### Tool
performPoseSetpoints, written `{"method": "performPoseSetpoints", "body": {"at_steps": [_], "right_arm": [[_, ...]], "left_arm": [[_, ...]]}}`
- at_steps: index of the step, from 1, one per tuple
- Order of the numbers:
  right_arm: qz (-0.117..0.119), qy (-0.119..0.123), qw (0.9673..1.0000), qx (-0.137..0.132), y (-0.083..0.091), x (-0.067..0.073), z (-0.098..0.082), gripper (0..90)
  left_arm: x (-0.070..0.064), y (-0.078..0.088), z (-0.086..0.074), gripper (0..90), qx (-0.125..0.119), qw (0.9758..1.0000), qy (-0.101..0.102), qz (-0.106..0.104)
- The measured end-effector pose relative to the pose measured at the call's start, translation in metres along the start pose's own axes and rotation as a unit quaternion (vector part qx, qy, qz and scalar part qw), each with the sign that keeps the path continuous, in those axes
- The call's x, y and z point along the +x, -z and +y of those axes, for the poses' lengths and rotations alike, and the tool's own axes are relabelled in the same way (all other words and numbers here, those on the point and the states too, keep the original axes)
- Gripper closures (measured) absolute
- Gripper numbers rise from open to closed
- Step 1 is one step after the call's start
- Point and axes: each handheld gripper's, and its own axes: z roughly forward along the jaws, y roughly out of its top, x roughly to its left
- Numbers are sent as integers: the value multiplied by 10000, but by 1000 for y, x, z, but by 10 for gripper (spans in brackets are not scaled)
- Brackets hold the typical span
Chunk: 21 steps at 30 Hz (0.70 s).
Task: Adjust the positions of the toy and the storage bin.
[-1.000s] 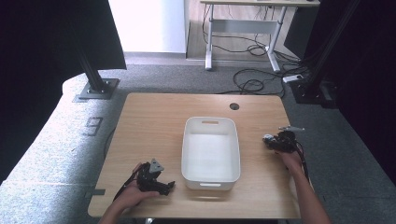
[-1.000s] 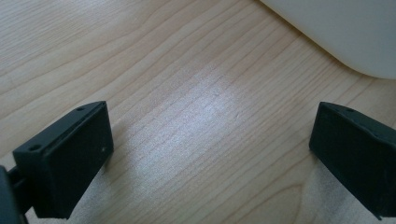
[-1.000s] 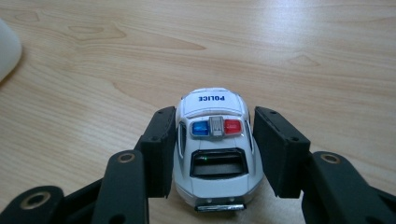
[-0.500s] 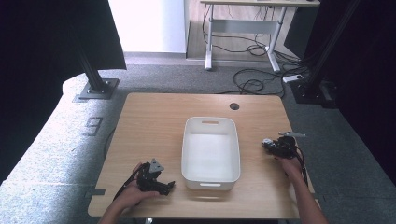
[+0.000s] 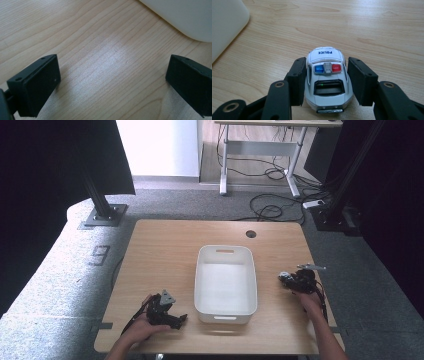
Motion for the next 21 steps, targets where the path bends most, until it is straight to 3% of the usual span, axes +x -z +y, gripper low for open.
{"method": "performPoseSetpoints", "body": {"at_steps": [21], "right_arm": [[140, 89, 9998, 53, 4, 11, -5, 506]], "left_arm": [[0, 0, 0, 0, -1, 10000, -2, -1]]}}
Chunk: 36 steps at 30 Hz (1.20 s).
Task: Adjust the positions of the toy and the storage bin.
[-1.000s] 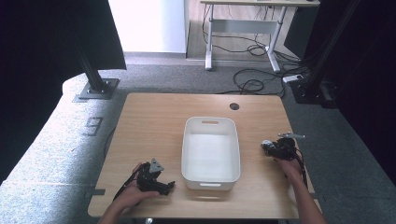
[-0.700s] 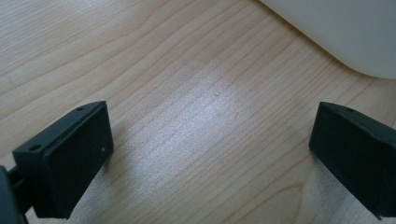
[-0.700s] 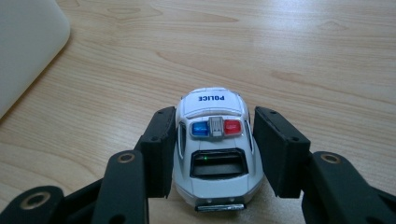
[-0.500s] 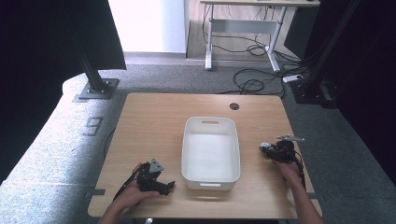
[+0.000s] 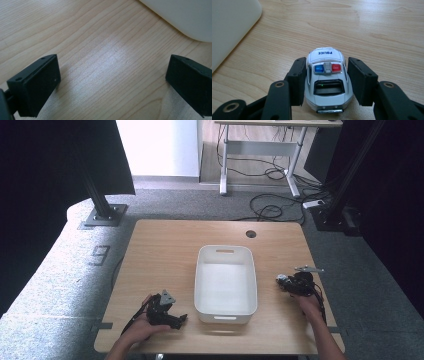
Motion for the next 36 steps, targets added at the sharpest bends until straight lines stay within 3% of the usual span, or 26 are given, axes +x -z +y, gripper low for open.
{"method": "performPoseSetpoints", "body": {"at_steps": [12, 19, 25, 36], "right_arm": [[57, 43, 10000, 62, 1, 7, 0, 507], [195, 133, 9997, 105, 4, 22, -3, 508], [157, 258, 9994, 160, 6, 36, -6, 507], [202, 314, 9991, 179, 10, 45, -11, 507]], "left_arm": [[0, 0, 0, 0, 0, 10000, -2, -1], [0, 0, 0, 0, -1, 10000, -6, -4], [0, 0, 0, 0, -3, 10000, -16, -16], [0, 0, 0, 0, 0, 10000, -33, -30]]}}
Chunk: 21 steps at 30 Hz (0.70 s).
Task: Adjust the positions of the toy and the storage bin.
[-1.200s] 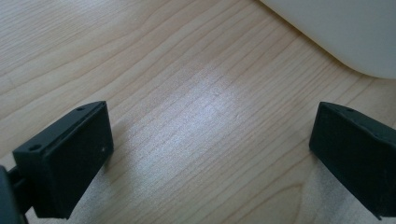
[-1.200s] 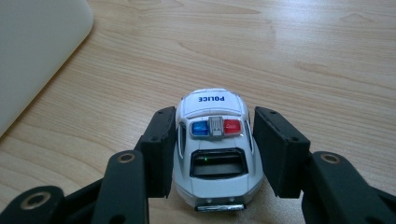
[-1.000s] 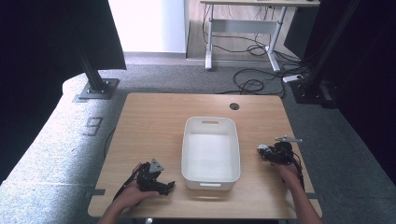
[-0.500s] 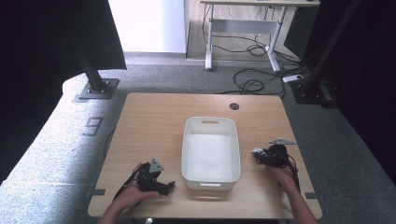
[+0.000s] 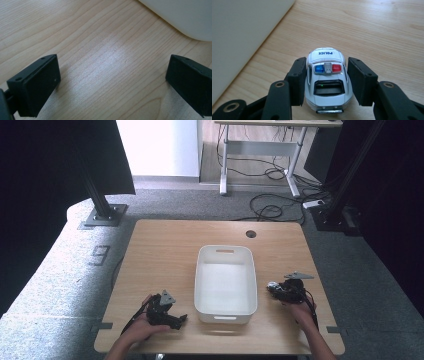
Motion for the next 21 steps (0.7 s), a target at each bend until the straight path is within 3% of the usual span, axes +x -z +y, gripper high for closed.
{"method": "performPoseSetpoints", "body": {"at_steps": [11, 21], "right_arm": [[-151, 139, 9998, 70, 1, 15, -3, 507], [-80, 139, 9999, 63, 8, 18, -10, 506]], "left_arm": [[1, 0, 0, 0, -2, 10000, -31, -28], [2, -1, 1, 0, -9, 9999, -85, -87]]}}
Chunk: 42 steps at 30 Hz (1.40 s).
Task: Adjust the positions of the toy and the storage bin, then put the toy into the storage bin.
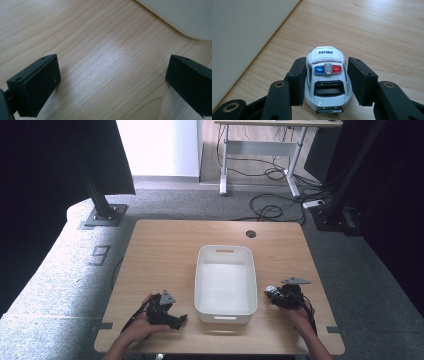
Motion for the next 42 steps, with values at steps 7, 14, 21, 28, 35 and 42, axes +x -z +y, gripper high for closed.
{"method": "performPoseSetpoints", "body": {"at_steps": [7, 14, 21, 28, 35, 42], "right_arm": [[12, 24, 10000, 0, -1, 0, 0, 505], [39, 35, 10000, 0, -1, -1, -1, 487], [82, 4, 10000, 43, -2, -6, -2, 402], [189, -26, 9996, -215, 3, -8, 3, 366], [182, 72, 9998, -74, -6, -6, 5, 427], [-14, 176, 9998, 106, -18, 2, 7, 496]], "left_arm": [[0, 0, 0, 0, -2, 10000, -2, 1], [0, 0, 0, 0, 0, 10000, -3, 4], [-1, 0, 0, 0, 1, 10000, 11, 21], [-1, 0, 0, 0, 3, 10000, 16, 25], [-1, 0, 0, 0, 5, 10000, 25, 37], [-1, 1, -1, 0, 10, 10000, 36, 41]]}}
